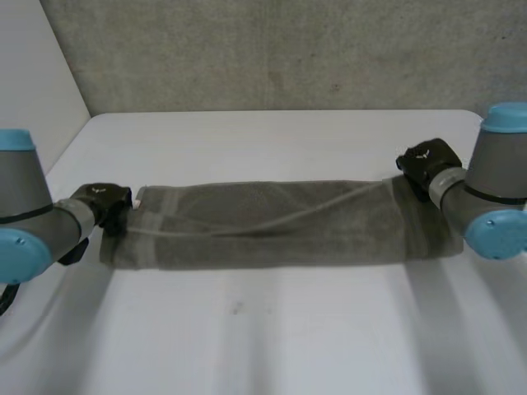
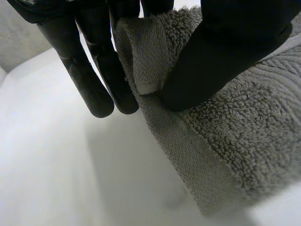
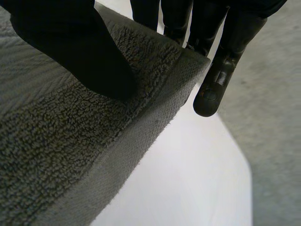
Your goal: Fold the towel.
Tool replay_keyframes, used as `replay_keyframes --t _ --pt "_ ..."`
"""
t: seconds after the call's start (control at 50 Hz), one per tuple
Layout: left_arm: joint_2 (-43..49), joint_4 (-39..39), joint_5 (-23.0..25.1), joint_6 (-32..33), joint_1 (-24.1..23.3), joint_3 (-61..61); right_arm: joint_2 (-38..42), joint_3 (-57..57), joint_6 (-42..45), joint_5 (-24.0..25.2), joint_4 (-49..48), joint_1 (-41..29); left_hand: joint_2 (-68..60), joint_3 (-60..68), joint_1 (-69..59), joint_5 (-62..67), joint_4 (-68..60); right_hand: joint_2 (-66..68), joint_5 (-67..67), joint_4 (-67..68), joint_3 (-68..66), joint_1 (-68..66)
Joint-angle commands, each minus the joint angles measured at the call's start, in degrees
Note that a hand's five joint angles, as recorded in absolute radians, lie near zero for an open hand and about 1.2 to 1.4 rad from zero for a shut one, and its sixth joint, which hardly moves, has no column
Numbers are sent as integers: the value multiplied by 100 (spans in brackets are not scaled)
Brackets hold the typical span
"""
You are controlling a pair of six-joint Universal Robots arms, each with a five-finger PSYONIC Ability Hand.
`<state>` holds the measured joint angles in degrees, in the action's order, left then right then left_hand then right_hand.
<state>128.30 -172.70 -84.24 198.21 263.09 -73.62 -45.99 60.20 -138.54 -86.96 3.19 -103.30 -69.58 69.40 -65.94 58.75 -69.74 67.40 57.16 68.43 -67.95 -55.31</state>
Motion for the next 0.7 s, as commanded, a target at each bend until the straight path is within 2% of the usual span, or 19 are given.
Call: replay_keyframes --t 0.02,0.14,0.34,0.36,0.38,0.4,0.42,0.44,0.46,0.56,0.7 --pt "783 8 -312 -204 -170 1173 706 -826 73 -295 -399 -6 -1042 1060 -1406 1125 -1026 1260 1284 1157 -1205 -2469" --pt "1162 -1 -514 -204 -188 1710 1171 -1317 82 -357 -416 -23 -1042 1060 -1406 1125 -1026 1260 1284 1157 -1205 -2469" --pt "1347 -88 -444 -178 -364 1939 1567 -1845 99 -374 -434 -85 -1011 1029 -1375 1094 -995 1260 1284 1157 -1205 -2469" --pt "1356 -123 -435 -169 -390 1939 1585 -1924 99 -409 -434 -93 488 -471 124 -405 504 1260 1284 1157 -1205 -2469" --pt "1356 -124 -435 -169 -390 1939 1620 -2003 99 -462 -434 -102 503 -486 139 -420 519 633 657 530 -578 -1842" --pt "1365 -167 -444 -160 -425 1931 1620 -2004 99 -462 -434 -102 2585 -2567 2221 -2502 2601 627 651 524 -572 -1836" --pt "1365 -168 -444 -160 -425 1931 1655 -2073 99 -549 -434 -102 2606 -2588 2242 -2523 2622 -2604 -2580 -2707 2659 1395" --pt "1365 -202 -461 -143 -460 1931 1655 -2126 99 -620 -434 -111 4920 -4903 4557 -4838 4936 -5740 -5716 -5843 5795 4531" --pt "1347 -220 -461 -142 -495 1913 1655 -2127 99 -620 -434 -111 5958 -5940 5594 -5875 5974 -5740 -5716 -5843 5795 4531" --pt "1207 -229 -488 -195 -531 1860 1427 -2074 -6 -699 -434 -129 5958 -5940 5594 -5875 5974 -5740 -5716 -5843 5795 4531" --pt "424 -229 -488 -230 -487 1307 146 -1206 -602 -577 -442 -76 5958 -5940 5594 -5875 5974 -5740 -5716 -5843 5795 4531"
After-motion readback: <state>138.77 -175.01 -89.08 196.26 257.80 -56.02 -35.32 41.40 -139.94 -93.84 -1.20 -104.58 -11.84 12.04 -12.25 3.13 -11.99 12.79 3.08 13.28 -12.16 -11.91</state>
